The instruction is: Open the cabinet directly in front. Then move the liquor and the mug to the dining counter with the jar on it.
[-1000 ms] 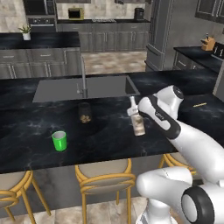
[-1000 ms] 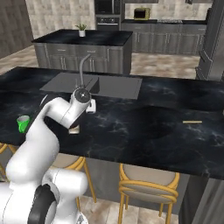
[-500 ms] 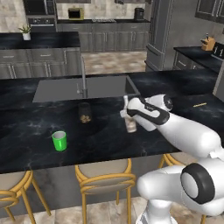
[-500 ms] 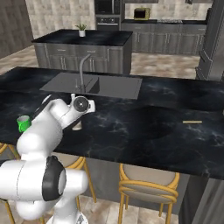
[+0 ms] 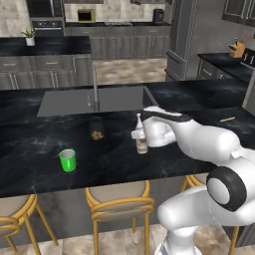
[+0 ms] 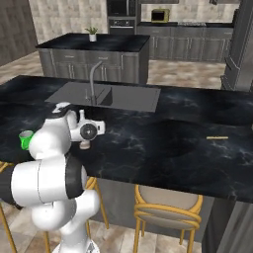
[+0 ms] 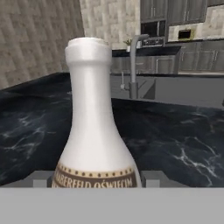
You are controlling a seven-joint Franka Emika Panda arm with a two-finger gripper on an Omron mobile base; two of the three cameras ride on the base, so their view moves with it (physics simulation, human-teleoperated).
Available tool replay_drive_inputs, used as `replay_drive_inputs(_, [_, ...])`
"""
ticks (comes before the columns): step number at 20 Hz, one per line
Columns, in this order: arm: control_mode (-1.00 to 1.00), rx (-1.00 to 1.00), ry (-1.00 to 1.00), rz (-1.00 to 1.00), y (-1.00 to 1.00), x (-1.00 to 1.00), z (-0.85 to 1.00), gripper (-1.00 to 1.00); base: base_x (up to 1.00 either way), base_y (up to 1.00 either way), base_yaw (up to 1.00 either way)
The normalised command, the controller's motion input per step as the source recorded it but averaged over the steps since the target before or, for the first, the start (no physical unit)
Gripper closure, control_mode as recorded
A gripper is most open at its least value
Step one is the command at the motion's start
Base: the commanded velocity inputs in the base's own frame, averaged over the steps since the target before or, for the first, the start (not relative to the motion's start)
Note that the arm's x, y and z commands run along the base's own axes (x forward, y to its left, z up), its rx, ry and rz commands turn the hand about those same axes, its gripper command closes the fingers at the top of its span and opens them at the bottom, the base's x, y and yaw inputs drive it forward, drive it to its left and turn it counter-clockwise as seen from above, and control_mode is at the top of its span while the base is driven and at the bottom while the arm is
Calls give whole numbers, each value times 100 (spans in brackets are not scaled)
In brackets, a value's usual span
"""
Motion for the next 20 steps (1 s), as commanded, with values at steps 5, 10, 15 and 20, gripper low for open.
replay_drive_inputs(5, [-100,21,-9,0,-6,0,-19,100,0,0,0])
replay_drive_inputs(10, [-100,4,-7,0,0,4,-7,100,0,0,0])
replay_drive_inputs(15, [-100,0,0,0,1,48,0,100,0,0,0])
replay_drive_inputs(20, [-100,0,0,0,2,49,-3,100,0,0,0])
